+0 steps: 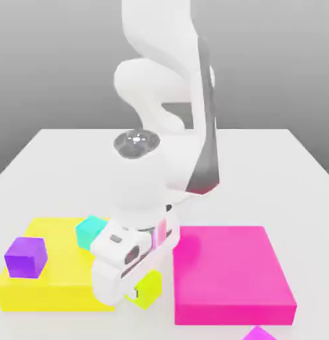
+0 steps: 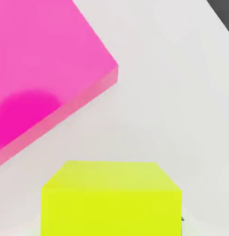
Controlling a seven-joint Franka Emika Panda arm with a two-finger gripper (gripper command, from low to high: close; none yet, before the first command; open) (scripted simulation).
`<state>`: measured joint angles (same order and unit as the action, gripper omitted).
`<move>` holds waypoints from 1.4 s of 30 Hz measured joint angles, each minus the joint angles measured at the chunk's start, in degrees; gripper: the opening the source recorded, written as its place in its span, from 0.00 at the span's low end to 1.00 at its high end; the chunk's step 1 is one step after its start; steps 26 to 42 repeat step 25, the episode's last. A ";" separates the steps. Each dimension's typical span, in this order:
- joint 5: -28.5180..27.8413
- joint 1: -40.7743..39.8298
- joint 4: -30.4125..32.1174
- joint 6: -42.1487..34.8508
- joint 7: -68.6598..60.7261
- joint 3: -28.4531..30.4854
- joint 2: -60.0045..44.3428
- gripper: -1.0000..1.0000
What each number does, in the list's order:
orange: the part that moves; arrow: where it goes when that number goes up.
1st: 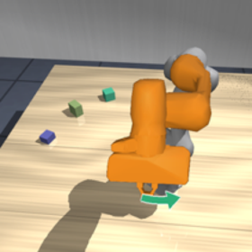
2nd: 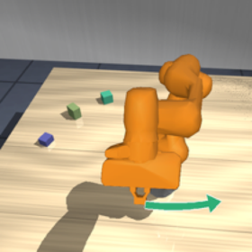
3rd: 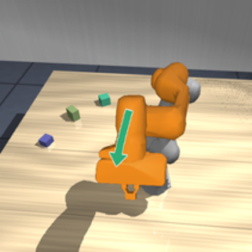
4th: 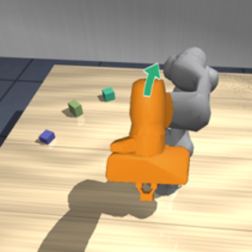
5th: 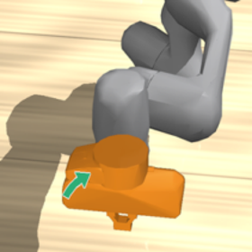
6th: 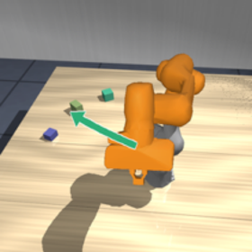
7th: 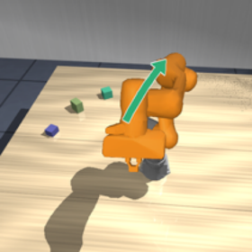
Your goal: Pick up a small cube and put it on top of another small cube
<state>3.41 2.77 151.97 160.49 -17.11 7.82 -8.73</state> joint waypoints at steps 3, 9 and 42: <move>-4.25 -2.15 1.74 -4.32 7.18 2.40 6.27 0.00; -9.59 -8.51 5.42 -12.72 20.84 3.20 18.66 0.00; -9.31 -16.36 12.55 -10.03 33.10 4.75 22.87 1.00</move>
